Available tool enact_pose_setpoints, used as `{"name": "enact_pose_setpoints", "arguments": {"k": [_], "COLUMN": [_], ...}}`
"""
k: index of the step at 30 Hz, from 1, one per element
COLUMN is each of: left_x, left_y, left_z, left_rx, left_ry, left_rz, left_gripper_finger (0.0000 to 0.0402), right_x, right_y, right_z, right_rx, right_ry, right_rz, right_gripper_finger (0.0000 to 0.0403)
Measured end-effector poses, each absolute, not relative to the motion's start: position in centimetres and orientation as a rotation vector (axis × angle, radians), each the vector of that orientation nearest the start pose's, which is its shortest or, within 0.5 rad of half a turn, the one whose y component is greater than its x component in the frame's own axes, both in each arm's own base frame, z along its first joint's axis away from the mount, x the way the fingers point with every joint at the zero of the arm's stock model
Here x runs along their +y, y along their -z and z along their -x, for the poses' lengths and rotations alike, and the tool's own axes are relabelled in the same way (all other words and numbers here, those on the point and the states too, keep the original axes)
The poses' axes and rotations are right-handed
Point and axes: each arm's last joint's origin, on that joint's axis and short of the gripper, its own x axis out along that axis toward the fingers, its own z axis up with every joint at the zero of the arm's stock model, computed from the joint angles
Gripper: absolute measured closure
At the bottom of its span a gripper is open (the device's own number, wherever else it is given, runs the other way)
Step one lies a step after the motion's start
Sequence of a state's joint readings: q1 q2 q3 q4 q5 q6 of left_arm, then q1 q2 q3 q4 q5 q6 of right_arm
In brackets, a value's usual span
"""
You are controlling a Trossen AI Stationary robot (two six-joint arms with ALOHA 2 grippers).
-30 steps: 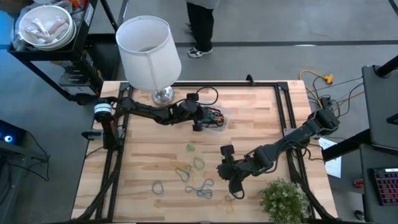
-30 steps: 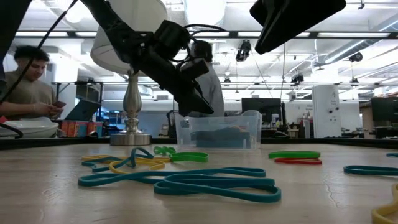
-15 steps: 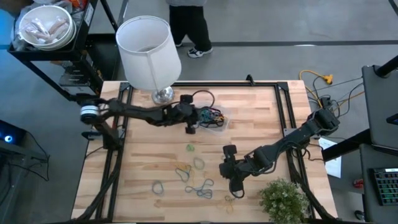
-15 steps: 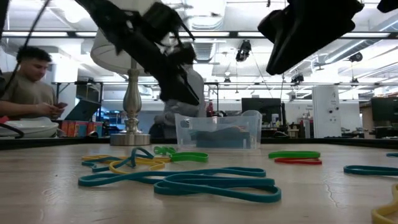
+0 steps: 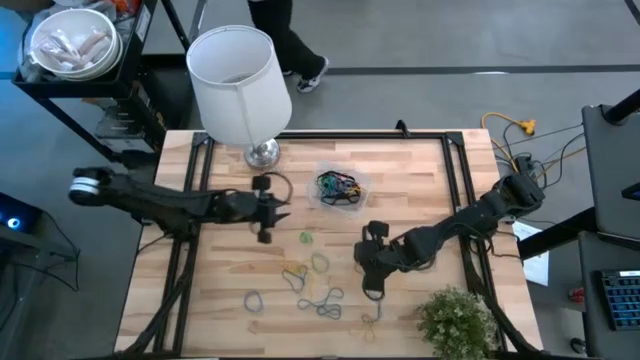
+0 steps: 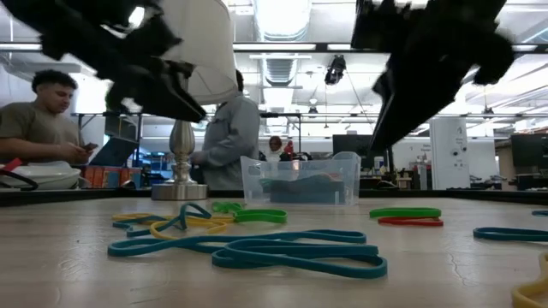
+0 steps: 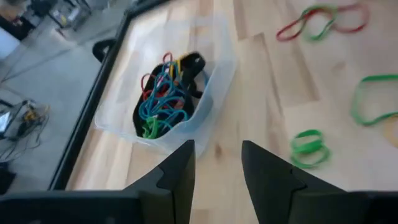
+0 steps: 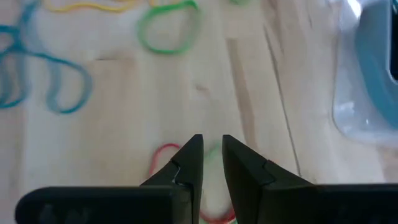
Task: Pick and place rubber bands into bin
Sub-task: Put the green rubber bands into the bin
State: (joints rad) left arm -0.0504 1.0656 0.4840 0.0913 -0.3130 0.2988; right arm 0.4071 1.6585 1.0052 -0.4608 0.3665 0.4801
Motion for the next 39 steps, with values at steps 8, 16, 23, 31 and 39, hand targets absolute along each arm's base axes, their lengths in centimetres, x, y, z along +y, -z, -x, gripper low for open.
{"name": "enact_pose_setpoints", "arguments": {"k": [8, 16, 23, 31, 39], "left_x": [-0.7, -1.3, -1.4, -1.5, -1.5], "left_y": [-21.3, -21.9, -21.8, -21.6, -21.6], "left_z": [-17.1, -15.3, -15.4, -15.8, -16.1], "left_rx": [0.344, 0.24, 0.245, 0.252, 0.249], "left_ry": [-0.173, -0.139, -0.126, -0.125, -0.128], "left_rz": [-0.329, -0.315, -0.318, -0.324, -0.326], "left_gripper_finger": [0.0285, 0.0285, 0.0285, 0.0285, 0.0285], "right_x": [9.7, 9.7, 9.6, 9.5, 9.6], "right_y": [-16.1, -16.0, -15.5, -14.8, -13.3], "right_z": [-29.5, -29.5, -29.2, -28.8, -29.1], "right_rx": [0.993, 0.969, 0.986, 1.0, 1.016], "right_ry": [0.191, 0.212, 0.221, 0.224, 0.195], "right_rz": [-0.144, -0.149, -0.157, -0.15, -0.155], "right_gripper_finger": [0.0348, 0.0319, 0.0296, 0.0294, 0.0294]}}
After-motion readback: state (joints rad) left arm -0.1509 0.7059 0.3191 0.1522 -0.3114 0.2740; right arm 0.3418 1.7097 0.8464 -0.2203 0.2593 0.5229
